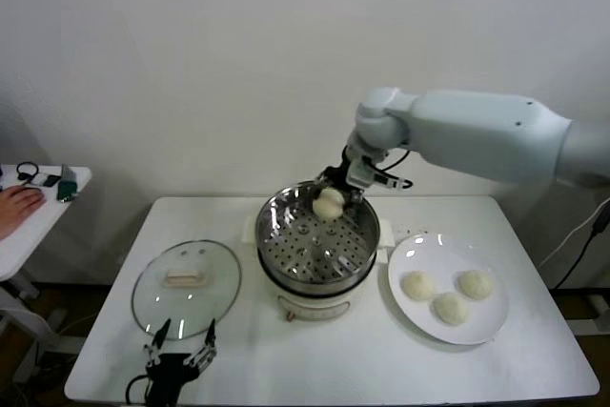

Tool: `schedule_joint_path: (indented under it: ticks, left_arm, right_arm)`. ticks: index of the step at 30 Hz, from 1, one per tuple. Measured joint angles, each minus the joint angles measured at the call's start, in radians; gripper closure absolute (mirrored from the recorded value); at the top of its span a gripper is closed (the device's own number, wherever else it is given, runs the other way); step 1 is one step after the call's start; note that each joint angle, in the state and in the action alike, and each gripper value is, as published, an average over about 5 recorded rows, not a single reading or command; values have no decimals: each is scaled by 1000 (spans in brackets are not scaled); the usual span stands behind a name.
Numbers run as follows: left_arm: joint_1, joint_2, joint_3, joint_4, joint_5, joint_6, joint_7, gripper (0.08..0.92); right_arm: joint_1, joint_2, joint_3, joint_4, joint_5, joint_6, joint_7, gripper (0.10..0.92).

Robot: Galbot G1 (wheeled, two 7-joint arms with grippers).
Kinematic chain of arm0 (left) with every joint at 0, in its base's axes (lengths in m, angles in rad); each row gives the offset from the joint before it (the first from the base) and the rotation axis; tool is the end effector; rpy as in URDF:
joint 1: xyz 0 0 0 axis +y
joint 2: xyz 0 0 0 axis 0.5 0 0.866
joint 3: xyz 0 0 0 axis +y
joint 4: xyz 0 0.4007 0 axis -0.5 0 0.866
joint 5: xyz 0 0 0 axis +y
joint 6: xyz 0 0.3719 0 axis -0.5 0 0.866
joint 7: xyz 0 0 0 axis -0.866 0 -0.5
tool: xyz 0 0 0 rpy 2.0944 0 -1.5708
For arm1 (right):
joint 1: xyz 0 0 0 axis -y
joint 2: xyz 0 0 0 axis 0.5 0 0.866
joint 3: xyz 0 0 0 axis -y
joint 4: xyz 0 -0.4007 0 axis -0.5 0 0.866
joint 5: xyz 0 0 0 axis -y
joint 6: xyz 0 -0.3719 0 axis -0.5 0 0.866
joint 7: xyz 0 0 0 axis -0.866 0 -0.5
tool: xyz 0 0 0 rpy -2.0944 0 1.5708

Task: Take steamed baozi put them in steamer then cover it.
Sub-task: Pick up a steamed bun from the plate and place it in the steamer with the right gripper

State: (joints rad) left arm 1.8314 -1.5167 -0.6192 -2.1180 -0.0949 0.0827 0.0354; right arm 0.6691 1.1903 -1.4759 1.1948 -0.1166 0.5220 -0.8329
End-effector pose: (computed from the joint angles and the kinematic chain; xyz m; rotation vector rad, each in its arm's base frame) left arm 0.0788 0.0415 -0.3686 0.0259 -2.8270 0.0006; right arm 0.6300 0.0926 -0.0530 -1.9237 0.4828 -2.3577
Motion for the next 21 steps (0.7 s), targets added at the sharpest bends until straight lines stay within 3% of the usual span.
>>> schedule_joint_path:
  ticks: [15,21]
  left_arm:
    - [-11,4,3,19,-9,-7,-3,177]
    - [-10,4,5,19,-9,-8,-5,177]
  right_arm:
    - [-140,142,42,-245,-126,127,34,327]
    - [-152,164,45,-294,-122,157,37,224]
